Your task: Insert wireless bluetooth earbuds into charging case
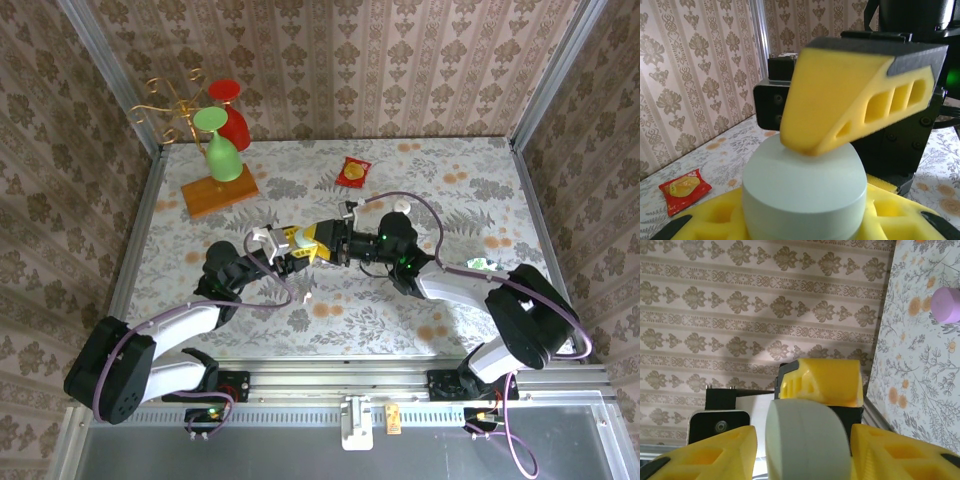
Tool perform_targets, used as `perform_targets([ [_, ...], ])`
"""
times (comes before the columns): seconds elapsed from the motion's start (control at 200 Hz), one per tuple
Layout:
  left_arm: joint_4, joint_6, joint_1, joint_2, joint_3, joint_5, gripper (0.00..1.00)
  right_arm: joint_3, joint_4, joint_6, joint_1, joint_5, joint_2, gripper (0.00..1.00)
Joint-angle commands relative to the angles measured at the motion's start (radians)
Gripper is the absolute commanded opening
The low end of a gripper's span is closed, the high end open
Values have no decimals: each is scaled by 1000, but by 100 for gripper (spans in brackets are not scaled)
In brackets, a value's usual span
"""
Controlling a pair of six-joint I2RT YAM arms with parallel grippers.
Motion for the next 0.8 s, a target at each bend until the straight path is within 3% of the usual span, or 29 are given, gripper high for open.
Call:
perform_targets([
  [0.0, 7, -4, 5, -20, -16, -2, 25, -1, 129, 53, 3, -18, 2, 39],
  [0.175, -2, 3, 5, -21, -21, -31, 27, 0, 135, 58, -1, -19, 18, 27],
  [0.25, -8, 3, 5, -19, -21, -27, 34, -3, 147, 54, -6, -7, 25, 26],
  [0.29, -20, 4, 5, -20, -21, -29, 43, -3, 137, 43, -13, -6, 29, 26],
  [0.375, -57, 15, 5, -39, -31, -61, 76, -3, 81, -6, -41, 12, 30, 27],
  [0.535, -292, 123, -9, -102, -36, -200, 98, 18, -165, -186, -109, 116, 38, 28],
  [0.795, -468, 201, -40, -83, -22, -409, 100, 184, -414, -358, -196, 301, 223, 28],
])
